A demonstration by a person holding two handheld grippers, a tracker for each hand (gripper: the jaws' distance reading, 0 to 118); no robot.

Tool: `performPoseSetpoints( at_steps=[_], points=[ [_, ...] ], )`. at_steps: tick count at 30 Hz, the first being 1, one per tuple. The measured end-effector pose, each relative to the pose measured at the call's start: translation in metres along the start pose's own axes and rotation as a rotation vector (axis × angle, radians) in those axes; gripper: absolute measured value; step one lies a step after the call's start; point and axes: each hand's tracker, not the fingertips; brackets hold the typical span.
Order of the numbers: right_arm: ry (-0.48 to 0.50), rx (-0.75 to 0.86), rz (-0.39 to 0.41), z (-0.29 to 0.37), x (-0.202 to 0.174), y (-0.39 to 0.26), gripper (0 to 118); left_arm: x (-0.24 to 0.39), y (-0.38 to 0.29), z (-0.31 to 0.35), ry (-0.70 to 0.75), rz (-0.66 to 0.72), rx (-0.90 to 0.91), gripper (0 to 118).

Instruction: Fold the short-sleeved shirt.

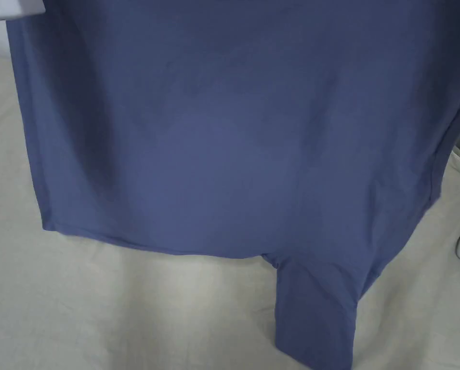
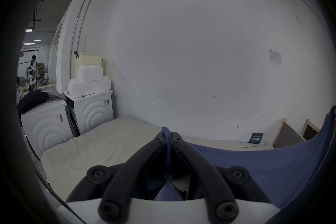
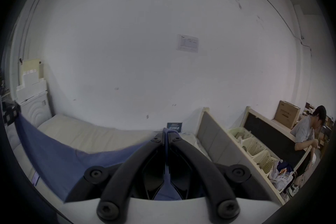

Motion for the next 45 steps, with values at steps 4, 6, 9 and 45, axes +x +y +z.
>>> performPoseSetpoints(
  at_steps=[4, 6, 9, 45],
  points=[
    [-0.011, 0.032, -0.032, -0.053, -0.007, 0.028, 1, 0.024, 0.013, -0.035, -0.029, 0.057, 0.052, 0],
    [-0.003, 0.039, -0.029, -0.075, -0.019, 0.038, 1, 0.042, 0.027, -0.053, -0.044, 0.076, 0.076, 0],
    [-0.006, 0.032, -0.004, -0.105, -0.037, 0.045, 1, 0.075, 0.052, -0.074, -0.058, 0.015, 0.112, 0],
    [0.011, -0.665, -0.199, -0.125, -0.01, -0.416, 1, 0.06, -0.365, -0.086, -0.082, -0.137, -0.548, 0]
  ],
)
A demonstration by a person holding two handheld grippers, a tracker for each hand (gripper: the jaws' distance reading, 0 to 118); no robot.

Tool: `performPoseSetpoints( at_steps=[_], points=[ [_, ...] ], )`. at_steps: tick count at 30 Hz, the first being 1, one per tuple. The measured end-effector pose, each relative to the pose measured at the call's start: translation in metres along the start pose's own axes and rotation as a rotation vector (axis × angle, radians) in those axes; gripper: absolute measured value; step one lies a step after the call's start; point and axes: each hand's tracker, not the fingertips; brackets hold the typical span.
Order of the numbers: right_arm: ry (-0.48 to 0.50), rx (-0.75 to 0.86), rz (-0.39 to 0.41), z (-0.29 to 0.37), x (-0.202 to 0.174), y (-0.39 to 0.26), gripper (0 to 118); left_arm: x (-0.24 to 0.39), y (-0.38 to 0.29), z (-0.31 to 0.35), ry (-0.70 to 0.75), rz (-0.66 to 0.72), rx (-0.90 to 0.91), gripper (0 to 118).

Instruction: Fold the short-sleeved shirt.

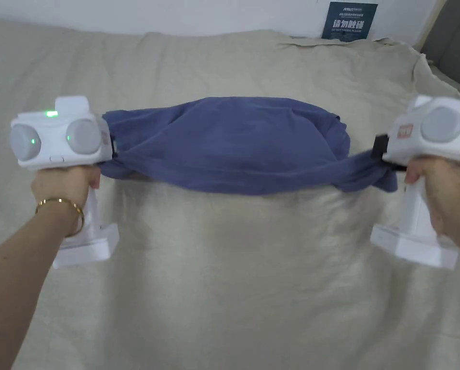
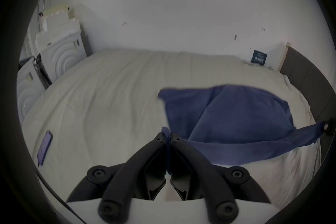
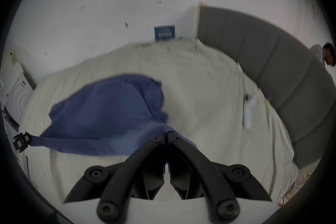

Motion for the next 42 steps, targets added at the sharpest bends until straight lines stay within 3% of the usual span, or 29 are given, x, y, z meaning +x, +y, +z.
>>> performPoseSetpoints(
  at_steps=[9, 13, 25, 30, 35, 42],
  points=[
    [0.004, -0.064, -0.044, 0.033, 0.054, -0.092, 0, -0.055, -0.066, 0.047, 0.008, 0.051, -0.038, 0],
    [0.101, -0.044, -0.125, 0.063, 0.078, -0.11, 1, -0.079, -0.089, 0.072, -0.035, 0.126, -0.007, 0],
    [0.167, 0.025, -0.049, 0.142, 0.114, -0.163, 1, -0.113, -0.163, 0.149, -0.082, 0.164, 0.091, 0],
    [0.186, 0.019, 0.009, 0.162, 0.121, -0.192, 1, -0.116, -0.188, 0.169, -0.046, 0.05, 0.107, 0],
    [0.225, -0.021, -0.029, 0.164, 0.133, -0.218, 1, -0.126, -0.212, 0.176, -0.047, 0.055, 0.069, 0],
    [0.217, -0.077, -0.008, 0.15, 0.137, -0.234, 1, -0.125, -0.235, 0.174, -0.031, -0.002, 0.011, 0]
  ],
)
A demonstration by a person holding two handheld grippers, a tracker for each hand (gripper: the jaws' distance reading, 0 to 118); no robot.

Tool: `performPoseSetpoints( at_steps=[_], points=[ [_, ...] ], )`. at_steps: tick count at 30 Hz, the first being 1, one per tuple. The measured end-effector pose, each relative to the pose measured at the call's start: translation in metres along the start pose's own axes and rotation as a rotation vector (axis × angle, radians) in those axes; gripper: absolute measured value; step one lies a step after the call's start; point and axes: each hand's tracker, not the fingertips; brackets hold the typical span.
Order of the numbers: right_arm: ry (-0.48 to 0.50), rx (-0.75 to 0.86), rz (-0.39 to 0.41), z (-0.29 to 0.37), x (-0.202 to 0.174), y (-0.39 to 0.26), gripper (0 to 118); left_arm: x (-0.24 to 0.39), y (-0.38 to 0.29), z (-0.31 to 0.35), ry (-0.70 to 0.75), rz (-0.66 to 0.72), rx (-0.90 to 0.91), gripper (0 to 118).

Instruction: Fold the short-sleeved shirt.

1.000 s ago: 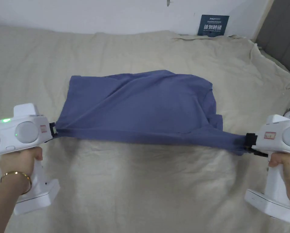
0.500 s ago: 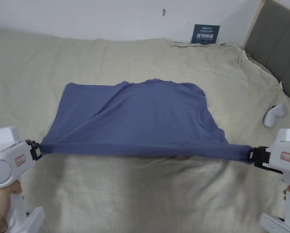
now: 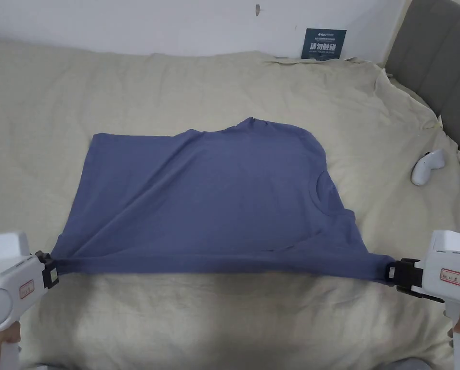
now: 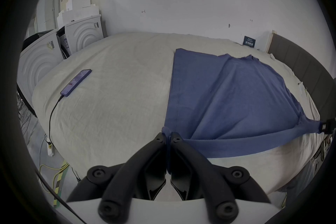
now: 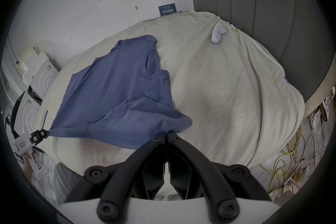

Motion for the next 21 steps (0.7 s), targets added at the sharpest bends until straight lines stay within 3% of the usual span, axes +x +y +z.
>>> performPoseSetpoints(
  at_steps=[6, 15, 20, 21],
  points=[
    [-0.023, -0.063, 0.039, -0.016, -0.001, -0.007, 1, 0.0, -0.011, -0.009, 0.008, 0.002, -0.054, 0],
    [-0.05, -0.188, 0.176, -0.038, -0.016, -0.023, 1, -0.002, -0.021, -0.028, 0.028, -0.051, -0.123, 0],
    [-0.058, -0.238, 0.199, -0.05, -0.017, -0.024, 1, -0.004, -0.019, -0.029, 0.023, -0.046, -0.133, 0],
    [-0.059, -0.24, 0.201, -0.05, -0.018, -0.023, 1, -0.004, -0.019, -0.029, 0.021, -0.046, -0.133, 6]
  ],
)
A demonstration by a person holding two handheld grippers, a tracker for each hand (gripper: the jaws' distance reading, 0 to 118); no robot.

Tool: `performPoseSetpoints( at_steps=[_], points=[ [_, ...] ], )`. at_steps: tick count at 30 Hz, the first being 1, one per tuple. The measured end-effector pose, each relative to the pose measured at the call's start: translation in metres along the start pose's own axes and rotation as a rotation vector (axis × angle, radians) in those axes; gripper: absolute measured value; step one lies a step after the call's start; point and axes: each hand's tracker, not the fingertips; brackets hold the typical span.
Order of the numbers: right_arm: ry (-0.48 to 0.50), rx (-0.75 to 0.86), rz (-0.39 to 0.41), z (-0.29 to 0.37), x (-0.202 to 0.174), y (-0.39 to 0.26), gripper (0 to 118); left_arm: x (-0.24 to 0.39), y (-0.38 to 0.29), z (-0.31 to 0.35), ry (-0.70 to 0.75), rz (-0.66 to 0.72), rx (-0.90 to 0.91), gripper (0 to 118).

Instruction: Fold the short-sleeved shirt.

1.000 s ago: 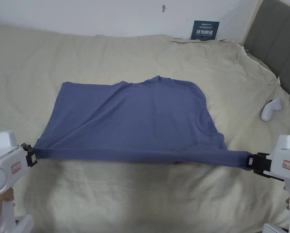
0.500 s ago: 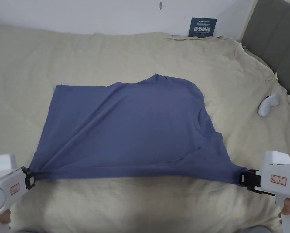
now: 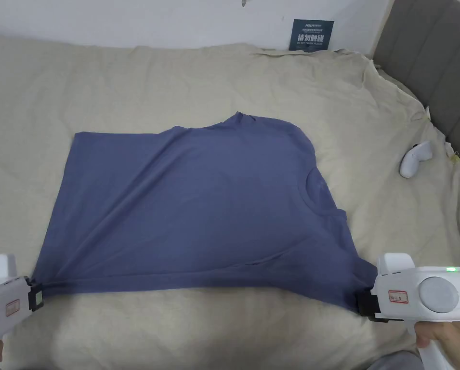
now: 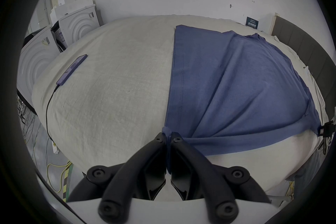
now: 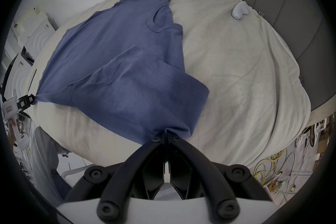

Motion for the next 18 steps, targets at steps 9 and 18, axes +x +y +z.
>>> performPoseSetpoints(
  at_steps=[9, 18],
  points=[
    [-0.059, 0.086, 0.059, 0.035, 0.008, 0.006, 97, -0.023, 0.015, 0.034, -0.007, 0.136, 0.059, 96],
    [-0.097, 0.485, 0.046, 0.111, -0.007, 0.035, 97, 0.009, 0.06, 0.082, 0.098, 0.063, 0.363, 118]
  ],
)
